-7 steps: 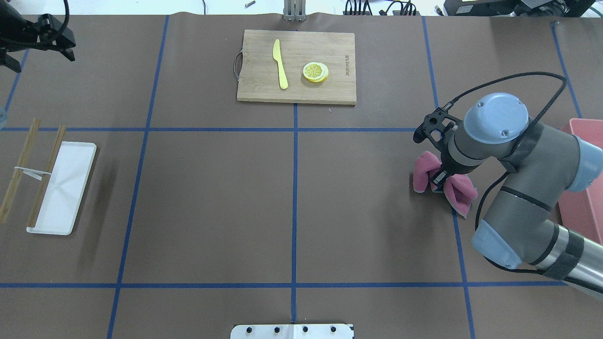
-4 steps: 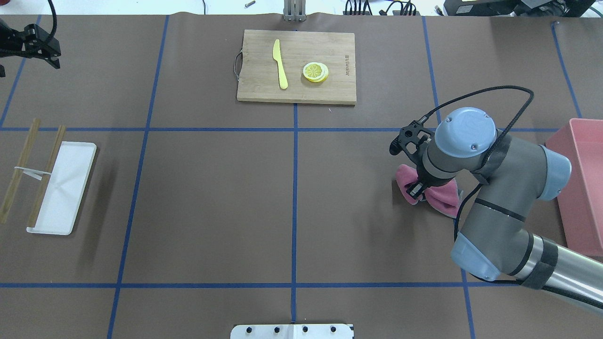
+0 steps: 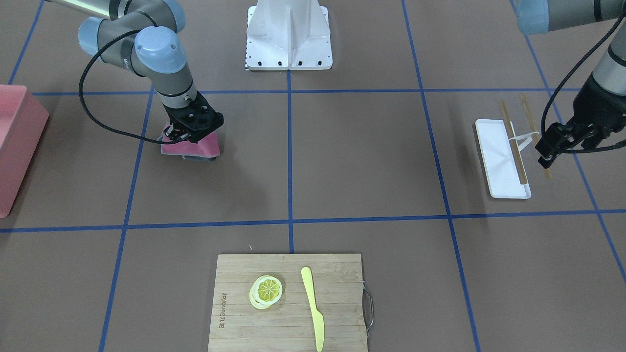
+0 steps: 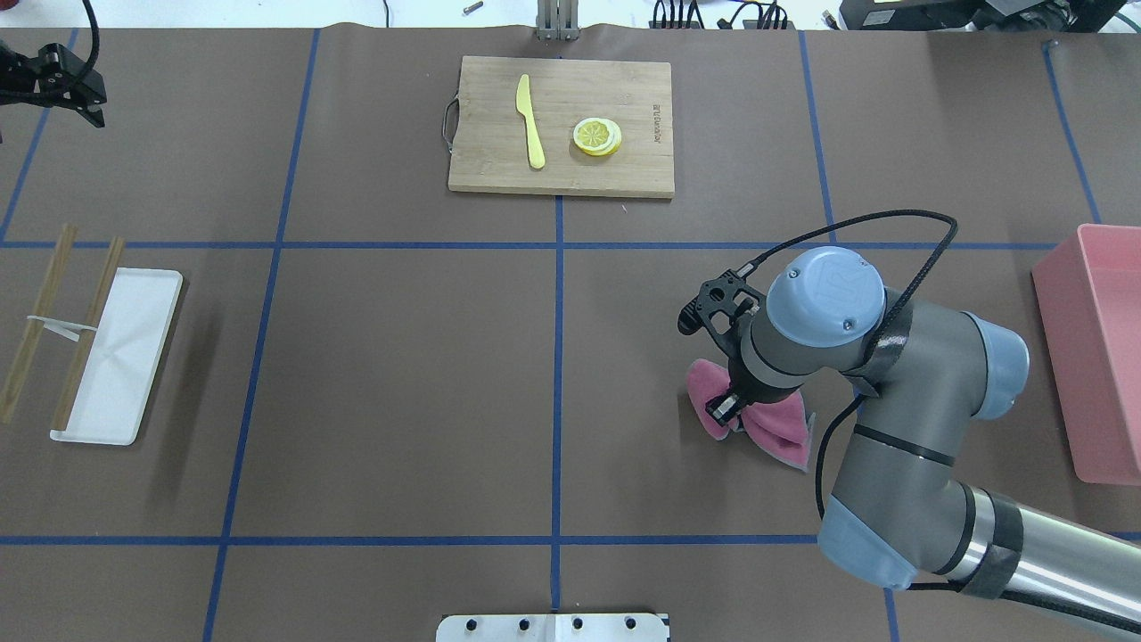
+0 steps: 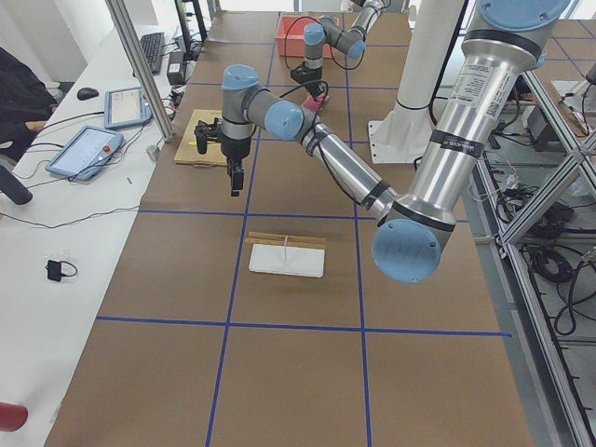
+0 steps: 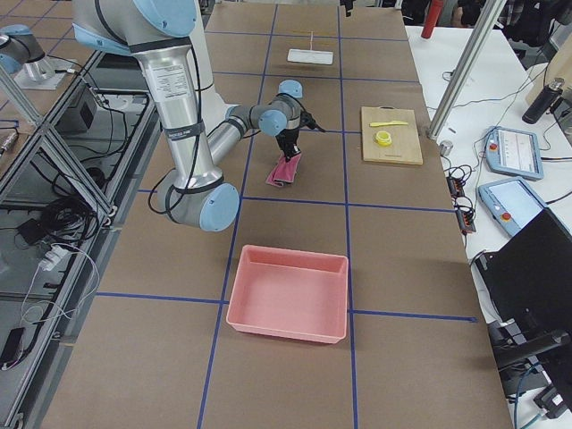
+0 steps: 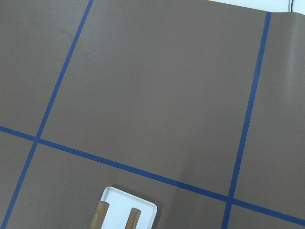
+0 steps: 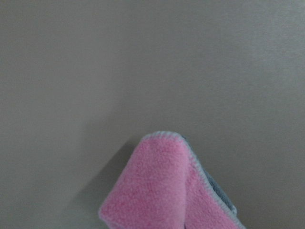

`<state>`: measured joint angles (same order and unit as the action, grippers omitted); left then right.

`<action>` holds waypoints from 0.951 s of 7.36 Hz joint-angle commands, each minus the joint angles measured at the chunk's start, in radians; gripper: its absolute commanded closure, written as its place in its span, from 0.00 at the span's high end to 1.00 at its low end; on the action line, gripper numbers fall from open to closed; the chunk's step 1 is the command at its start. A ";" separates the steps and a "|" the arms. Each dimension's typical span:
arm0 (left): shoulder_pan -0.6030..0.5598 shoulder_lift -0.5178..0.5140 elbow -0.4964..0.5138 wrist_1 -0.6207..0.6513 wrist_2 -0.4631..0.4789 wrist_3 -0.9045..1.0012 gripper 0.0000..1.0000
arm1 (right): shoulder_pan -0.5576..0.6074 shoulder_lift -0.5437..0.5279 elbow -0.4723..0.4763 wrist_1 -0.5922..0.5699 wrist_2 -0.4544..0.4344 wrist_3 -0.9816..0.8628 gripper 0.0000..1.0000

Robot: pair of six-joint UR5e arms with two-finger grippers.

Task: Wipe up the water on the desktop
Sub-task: 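Wipe the table surface with the cloth held in the right gripper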

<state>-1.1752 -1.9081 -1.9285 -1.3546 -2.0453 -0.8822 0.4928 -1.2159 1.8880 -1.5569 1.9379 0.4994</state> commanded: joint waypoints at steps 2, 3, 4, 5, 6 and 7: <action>-0.003 0.052 0.008 -0.023 0.000 0.002 0.98 | -0.071 0.015 0.045 -0.003 0.012 0.125 0.00; -0.008 0.053 0.010 -0.043 0.000 0.002 0.98 | -0.060 0.010 0.027 -0.003 0.001 0.125 0.00; -0.008 0.055 0.006 -0.043 -0.001 0.002 0.98 | -0.022 0.012 -0.005 -0.003 0.001 0.114 0.00; -0.011 0.057 0.008 -0.044 -0.001 0.005 0.98 | 0.027 0.012 -0.030 0.004 0.009 0.105 0.00; -0.043 0.098 0.006 -0.046 -0.010 0.113 0.98 | 0.080 0.012 -0.053 0.003 0.012 0.062 0.00; -0.081 0.137 0.005 -0.041 -0.024 0.291 0.98 | 0.133 0.013 -0.088 0.003 0.027 -0.003 0.00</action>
<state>-1.2156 -1.8152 -1.9221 -1.3983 -2.0557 -0.7628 0.5598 -1.2038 1.8388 -1.5543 1.9515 0.5624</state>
